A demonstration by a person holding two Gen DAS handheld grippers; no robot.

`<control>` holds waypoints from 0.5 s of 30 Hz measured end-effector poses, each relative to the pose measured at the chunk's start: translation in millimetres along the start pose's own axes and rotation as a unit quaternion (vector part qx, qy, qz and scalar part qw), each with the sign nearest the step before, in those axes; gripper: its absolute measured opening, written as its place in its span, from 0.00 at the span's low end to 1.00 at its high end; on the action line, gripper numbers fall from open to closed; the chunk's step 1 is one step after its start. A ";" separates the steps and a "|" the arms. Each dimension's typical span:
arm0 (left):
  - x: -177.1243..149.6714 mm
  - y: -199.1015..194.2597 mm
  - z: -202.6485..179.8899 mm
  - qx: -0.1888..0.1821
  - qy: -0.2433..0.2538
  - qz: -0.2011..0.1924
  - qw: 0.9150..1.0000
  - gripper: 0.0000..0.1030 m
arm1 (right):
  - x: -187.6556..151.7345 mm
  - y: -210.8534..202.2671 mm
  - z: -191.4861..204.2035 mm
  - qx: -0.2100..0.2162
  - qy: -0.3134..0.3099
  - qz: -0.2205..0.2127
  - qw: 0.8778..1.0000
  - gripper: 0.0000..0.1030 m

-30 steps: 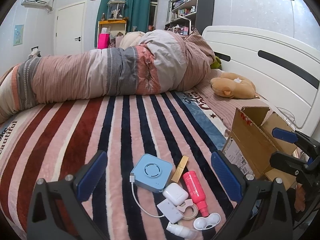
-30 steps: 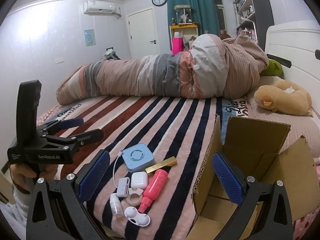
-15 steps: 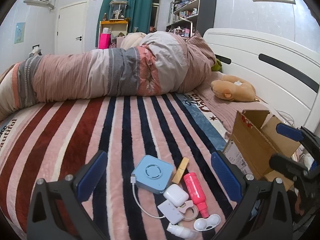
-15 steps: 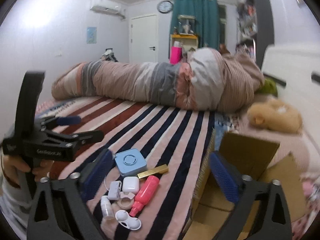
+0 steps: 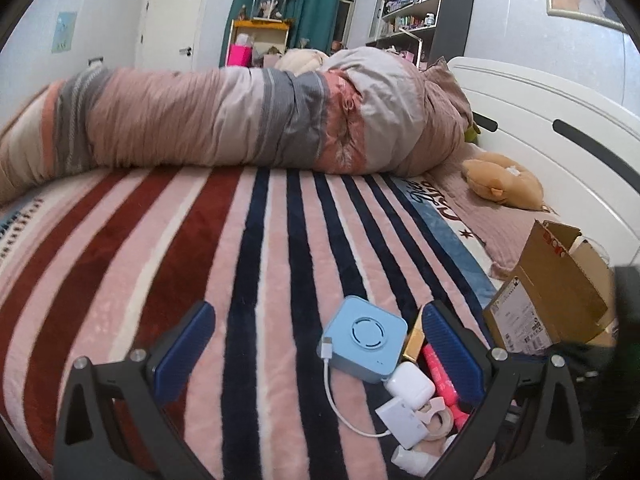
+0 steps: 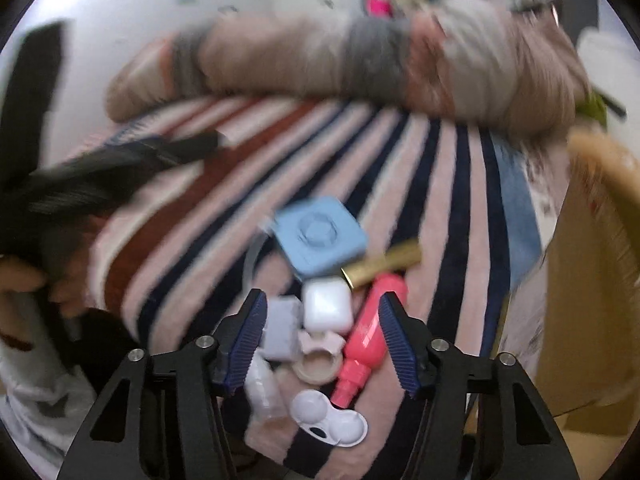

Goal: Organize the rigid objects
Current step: 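Grasp the pink bottle with the right tool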

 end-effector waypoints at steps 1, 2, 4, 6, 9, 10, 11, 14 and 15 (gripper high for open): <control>-0.3 0.7 0.8 -0.003 0.000 0.001 1.000 0.99 | -1.8 12.3 -2.1 -0.011 0.005 0.017 1.000 0.51; -0.7 1.2 0.7 -0.005 0.001 0.001 1.000 0.99 | -3.2 23.2 -3.4 -0.021 0.007 0.032 0.999 0.51; -2.1 0.8 0.1 -0.010 0.004 0.001 1.000 0.99 | -6.7 38.7 -5.2 -0.044 0.005 0.050 0.998 0.48; -2.8 0.2 -0.1 -0.016 0.005 0.001 1.000 0.99 | -9.7 53.1 -9.3 -0.071 0.004 0.066 0.995 0.45; -3.4 -1.5 -2.4 -0.019 0.007 0.000 1.000 0.99 | -12.7 66.1 -15.6 -0.091 0.007 0.076 0.993 0.41; -3.1 -1.4 -2.4 -0.019 0.006 0.000 1.000 0.99 | -13.4 67.9 -16.0 -0.094 0.008 0.079 0.992 0.41; -3.3 -1.4 -2.5 -0.019 0.006 0.001 1.000 0.99 | -13.0 70.3 -17.8 -0.096 0.011 0.083 0.992 0.39; -3.8 -1.5 -1.1 -0.019 0.002 0.001 1.000 0.99 | -12.5 72.4 -20.1 -0.096 0.014 0.089 0.991 0.35; -3.9 -1.3 -1.0 -0.020 0.002 0.002 1.000 0.99 | -14.2 71.0 -18.5 -0.093 0.011 0.093 0.991 0.35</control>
Point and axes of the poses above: each gripper's, at about its wrist camera, not at the fingertips, and y roughly the way its jaws point, z to its left, x to its top, the point moved 1 cm from there along y, roughly the way its jaws point, and after that the axes turned 12 degrees about -x, right-handed, at the moved point
